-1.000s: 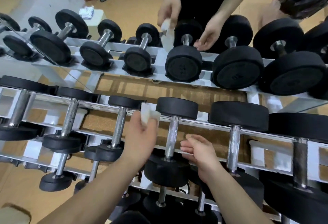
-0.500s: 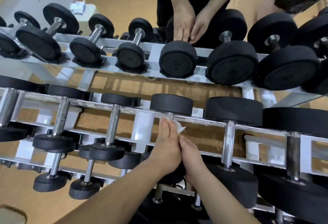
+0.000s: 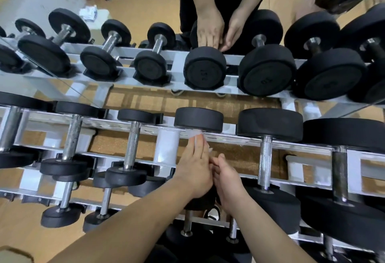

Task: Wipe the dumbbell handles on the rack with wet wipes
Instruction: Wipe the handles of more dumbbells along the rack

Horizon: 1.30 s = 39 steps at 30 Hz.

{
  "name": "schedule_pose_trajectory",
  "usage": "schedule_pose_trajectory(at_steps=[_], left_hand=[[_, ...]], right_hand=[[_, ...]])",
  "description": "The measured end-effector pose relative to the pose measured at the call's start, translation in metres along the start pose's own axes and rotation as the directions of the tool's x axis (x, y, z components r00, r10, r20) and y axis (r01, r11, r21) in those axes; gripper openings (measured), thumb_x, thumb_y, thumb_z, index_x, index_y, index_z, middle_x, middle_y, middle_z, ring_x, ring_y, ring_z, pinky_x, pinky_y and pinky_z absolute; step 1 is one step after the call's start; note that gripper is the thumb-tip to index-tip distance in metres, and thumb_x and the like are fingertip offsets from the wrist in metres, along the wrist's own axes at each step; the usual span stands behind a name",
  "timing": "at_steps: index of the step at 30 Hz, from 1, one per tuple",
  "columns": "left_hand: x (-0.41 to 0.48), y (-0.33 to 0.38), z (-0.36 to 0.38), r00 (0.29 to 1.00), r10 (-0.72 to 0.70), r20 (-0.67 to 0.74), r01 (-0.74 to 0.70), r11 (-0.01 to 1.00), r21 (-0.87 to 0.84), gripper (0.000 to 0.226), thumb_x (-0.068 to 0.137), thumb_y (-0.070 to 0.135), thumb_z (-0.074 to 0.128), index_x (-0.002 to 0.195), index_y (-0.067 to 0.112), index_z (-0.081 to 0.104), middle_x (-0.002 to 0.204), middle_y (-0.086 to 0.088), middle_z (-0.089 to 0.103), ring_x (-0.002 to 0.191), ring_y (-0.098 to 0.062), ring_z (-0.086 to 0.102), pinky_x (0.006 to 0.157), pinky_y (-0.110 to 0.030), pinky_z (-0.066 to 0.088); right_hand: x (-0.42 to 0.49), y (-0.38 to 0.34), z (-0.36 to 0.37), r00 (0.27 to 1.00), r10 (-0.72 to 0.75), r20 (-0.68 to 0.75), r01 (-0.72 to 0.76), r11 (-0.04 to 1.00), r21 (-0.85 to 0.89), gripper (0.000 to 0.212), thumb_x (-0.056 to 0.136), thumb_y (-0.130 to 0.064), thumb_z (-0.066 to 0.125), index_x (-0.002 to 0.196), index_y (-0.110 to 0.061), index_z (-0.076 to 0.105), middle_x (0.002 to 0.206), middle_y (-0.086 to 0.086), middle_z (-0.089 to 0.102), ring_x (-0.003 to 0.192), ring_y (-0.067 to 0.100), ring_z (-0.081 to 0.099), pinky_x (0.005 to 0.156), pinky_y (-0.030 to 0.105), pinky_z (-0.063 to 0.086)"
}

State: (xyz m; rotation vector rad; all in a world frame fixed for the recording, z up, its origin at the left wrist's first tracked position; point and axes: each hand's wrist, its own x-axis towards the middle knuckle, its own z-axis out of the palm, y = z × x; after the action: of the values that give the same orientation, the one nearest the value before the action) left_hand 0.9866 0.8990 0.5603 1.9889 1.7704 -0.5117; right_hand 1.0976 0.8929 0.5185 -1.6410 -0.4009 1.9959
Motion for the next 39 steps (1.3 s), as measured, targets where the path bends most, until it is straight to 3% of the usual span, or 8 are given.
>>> schedule_pose_trajectory(at_steps=[7, 14, 18, 21, 25, 28, 33, 39], left_hand=[[-0.044, 0.007, 0.025, 0.984, 0.127, 0.123, -0.13, 0.991, 0.019, 0.069, 0.109, 0.043, 0.01, 0.161, -0.001, 0.0, 0.171, -0.019, 0.002, 0.159, -0.031, -0.012, 0.127, -0.042, -0.015], [0.009, -0.015, 0.02, 0.993, 0.119, -0.013, -0.12, 0.985, -0.123, 0.076, 0.106, 0.052, 0.016, 0.163, 0.004, 0.004, 0.17, -0.009, -0.018, 0.155, -0.02, -0.026, 0.13, -0.04, -0.003], [-0.035, -0.001, 0.03, 0.991, 0.134, -0.003, -0.132, 0.966, -0.221, 0.071, 0.103, 0.051, 0.025, 0.156, 0.006, 0.039, 0.165, -0.012, 0.034, 0.158, -0.018, 0.013, 0.129, -0.033, 0.013], [-0.041, 0.001, 0.024, 0.997, 0.075, -0.005, -0.074, 0.978, -0.195, 0.053, 0.104, 0.046, 0.035, 0.137, 0.011, 0.058, 0.141, -0.01, 0.06, 0.137, -0.025, 0.046, 0.113, -0.035, 0.035], [-0.016, -0.017, 0.025, 0.987, 0.143, -0.066, -0.152, 0.975, -0.162, 0.071, 0.106, 0.05, 0.025, 0.164, 0.009, 0.017, 0.173, -0.008, 0.011, 0.159, -0.021, 0.003, 0.129, -0.036, 0.0], [0.008, -0.034, 0.021, 0.983, 0.172, -0.058, -0.176, 0.982, -0.071, 0.076, 0.107, 0.053, 0.019, 0.164, 0.008, -0.002, 0.17, -0.004, -0.022, 0.154, -0.017, -0.029, 0.129, -0.039, -0.008], [-0.018, -0.018, 0.029, 0.99, 0.127, -0.057, -0.138, 0.936, -0.325, 0.074, 0.108, 0.051, 0.022, 0.164, 0.008, 0.0, 0.171, -0.006, -0.02, 0.153, -0.012, -0.029, 0.127, -0.03, -0.01], [-0.05, 0.003, 0.018, 0.995, -0.006, 0.099, 0.016, 0.995, -0.099, 0.072, 0.11, 0.048, 0.014, 0.161, 0.002, -0.009, 0.168, -0.017, -0.019, 0.157, -0.025, -0.021, 0.126, -0.034, -0.016]], right_hand=[[0.001, 0.004, -0.001, 1.0, -0.012, -0.007, 0.011, 0.994, -0.105, 0.048, 0.113, -0.041, 0.033, 0.124, -0.009, 0.067, 0.118, 0.004, 0.074, 0.111, 0.014, 0.069, 0.097, 0.024, 0.05], [0.006, 0.008, 0.001, 0.999, -0.038, -0.024, 0.035, 0.996, -0.085, 0.056, 0.112, -0.046, 0.032, 0.121, -0.01, 0.073, 0.115, 0.009, 0.078, 0.118, 0.023, 0.07, 0.116, 0.043, 0.044], [0.006, 0.009, -0.001, 0.998, -0.043, -0.042, 0.037, 0.988, -0.147, 0.065, 0.112, -0.05, 0.024, 0.127, -0.006, 0.07, 0.121, 0.012, 0.075, 0.116, 0.022, 0.069, 0.108, 0.033, 0.047], [0.007, 0.009, 0.002, 0.998, -0.062, -0.027, 0.055, 0.977, -0.205, 0.056, 0.112, -0.048, 0.032, 0.125, -0.009, 0.07, 0.118, 0.01, 0.076, 0.112, 0.021, 0.071, 0.1, 0.03, 0.051], [0.009, 0.011, 0.002, 0.999, -0.047, -0.013, 0.044, 0.983, -0.18, 0.058, 0.111, -0.051, 0.031, 0.121, -0.013, 0.073, 0.112, 0.006, 0.079, 0.111, 0.02, 0.072, 0.106, 0.036, 0.05], [0.012, 0.01, 0.0, 0.999, -0.043, -0.024, 0.039, 0.991, -0.131, 0.058, 0.111, -0.051, 0.031, 0.11, -0.01, 0.072, 0.108, 0.012, 0.078, 0.111, 0.026, 0.07, 0.11, 0.04, 0.048], [0.008, 0.012, -0.006, 0.998, -0.042, 0.04, 0.047, 0.991, -0.128, 0.056, 0.112, -0.048, 0.03, 0.115, -0.015, 0.076, 0.112, 0.006, 0.079, 0.113, 0.02, 0.071, 0.107, 0.035, 0.049], [0.01, 0.012, -0.002, 0.998, -0.047, 0.043, 0.054, 0.98, -0.19, 0.051, 0.112, -0.046, 0.032, 0.116, -0.019, 0.075, 0.109, -0.004, 0.08, 0.111, 0.011, 0.071, 0.106, 0.03, 0.047]])
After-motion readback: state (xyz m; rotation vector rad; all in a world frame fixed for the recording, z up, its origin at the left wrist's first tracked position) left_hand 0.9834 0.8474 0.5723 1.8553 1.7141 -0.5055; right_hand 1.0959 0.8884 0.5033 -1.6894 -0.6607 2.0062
